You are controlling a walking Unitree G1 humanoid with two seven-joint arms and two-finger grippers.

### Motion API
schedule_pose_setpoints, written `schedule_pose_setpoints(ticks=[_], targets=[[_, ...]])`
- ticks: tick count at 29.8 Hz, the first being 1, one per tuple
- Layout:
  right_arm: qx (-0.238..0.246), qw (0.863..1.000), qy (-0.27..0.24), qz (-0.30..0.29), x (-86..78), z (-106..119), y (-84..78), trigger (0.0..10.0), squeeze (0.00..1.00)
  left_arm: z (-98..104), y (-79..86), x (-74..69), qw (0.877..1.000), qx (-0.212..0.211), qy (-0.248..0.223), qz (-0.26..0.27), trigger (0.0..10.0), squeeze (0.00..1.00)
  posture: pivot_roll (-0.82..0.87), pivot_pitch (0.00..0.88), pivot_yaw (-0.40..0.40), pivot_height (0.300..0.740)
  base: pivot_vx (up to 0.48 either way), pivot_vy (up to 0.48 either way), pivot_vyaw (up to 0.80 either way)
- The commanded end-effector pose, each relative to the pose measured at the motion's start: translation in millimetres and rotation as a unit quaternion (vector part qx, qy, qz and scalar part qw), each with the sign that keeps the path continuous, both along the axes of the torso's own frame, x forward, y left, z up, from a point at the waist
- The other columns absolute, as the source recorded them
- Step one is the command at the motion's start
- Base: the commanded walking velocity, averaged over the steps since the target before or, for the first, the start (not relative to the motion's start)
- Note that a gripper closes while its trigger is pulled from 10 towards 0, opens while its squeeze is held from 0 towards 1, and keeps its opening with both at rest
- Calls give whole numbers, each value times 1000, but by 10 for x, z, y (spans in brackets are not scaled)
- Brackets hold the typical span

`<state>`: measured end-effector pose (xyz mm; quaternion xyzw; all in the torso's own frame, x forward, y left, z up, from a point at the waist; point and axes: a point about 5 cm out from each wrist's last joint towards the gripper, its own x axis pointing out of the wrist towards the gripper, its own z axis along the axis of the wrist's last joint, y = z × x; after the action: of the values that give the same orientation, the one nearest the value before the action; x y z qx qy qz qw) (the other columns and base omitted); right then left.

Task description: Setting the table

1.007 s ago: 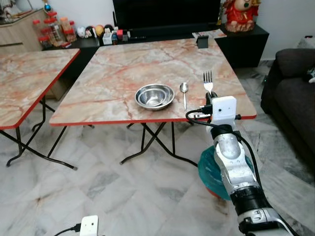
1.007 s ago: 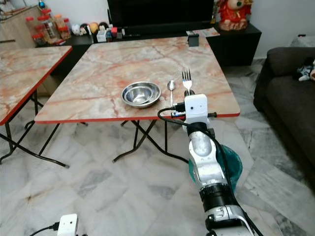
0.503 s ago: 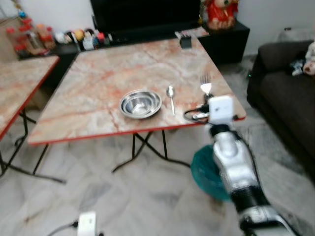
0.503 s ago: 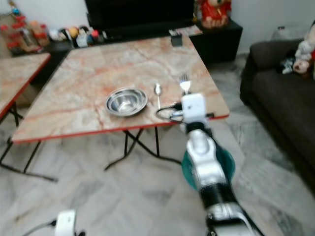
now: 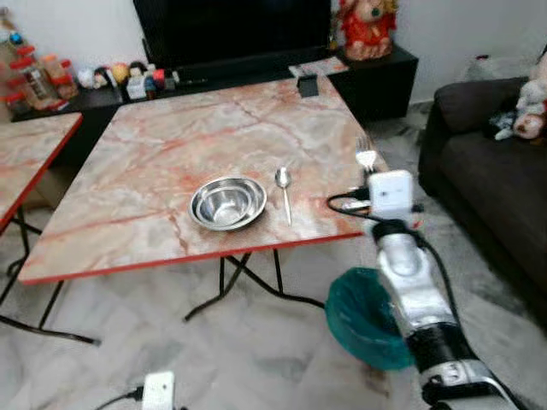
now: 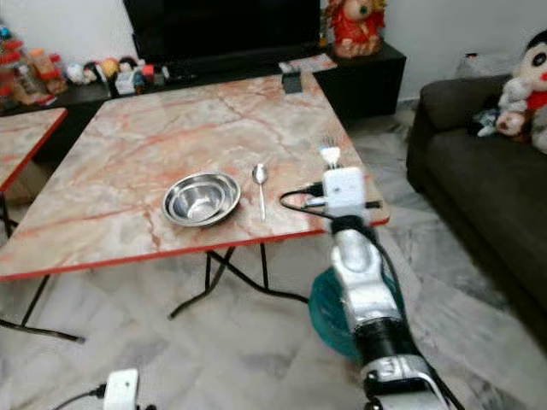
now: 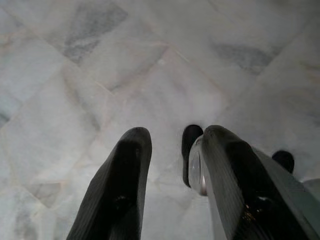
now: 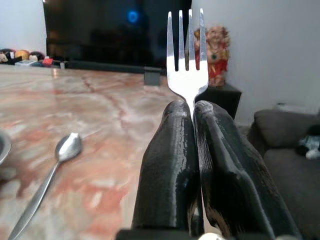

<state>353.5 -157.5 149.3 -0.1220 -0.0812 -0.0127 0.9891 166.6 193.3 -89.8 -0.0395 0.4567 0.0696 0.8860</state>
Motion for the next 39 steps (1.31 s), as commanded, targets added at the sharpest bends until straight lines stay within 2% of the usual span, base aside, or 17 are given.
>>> schedule_pose_setpoints(ticks=[1, 17, 24, 30, 34, 39], targets=[[-6, 999, -7, 38, 11, 45, 231, 10000, 0, 9, 123, -22, 1000, 15, 3, 9, 10000, 0, -12, 6, 82, 740, 334, 0, 731], [19, 1000, -1, 25, 21, 23, 204, 10000, 0, 16, 119, -3, 1000, 14, 1, 8, 10000, 0, -11, 3, 83, 740, 336, 0, 35], [33, 998, 41, -16, 7, -145, 126, 10000, 0, 9, 136, -27, 1000, 15, 4, 7, 10000, 0, -10, 8, 85, 740, 337, 0, 0], [42, 996, 67, -32, -19, -253, 120, 10000, 0, 9, 139, -29, 1000, 14, 5, 6, 10000, 0, -9, 7, 85, 740, 336, 0, 0], [42, 992, 115, -32, -77, -428, 180, 10000, 0, 10, 137, -24, 1000, 14, 6, 4, 10000, 0, -14, 11, 90, 740, 203, 0, 0], [44, 990, 133, -26, -114, -498, 253, 10000, 0, 14, 142, -16, 1000, 14, 4, 2, 10000, 0, -13, 16, 91, 740, 0, 0, 0]])
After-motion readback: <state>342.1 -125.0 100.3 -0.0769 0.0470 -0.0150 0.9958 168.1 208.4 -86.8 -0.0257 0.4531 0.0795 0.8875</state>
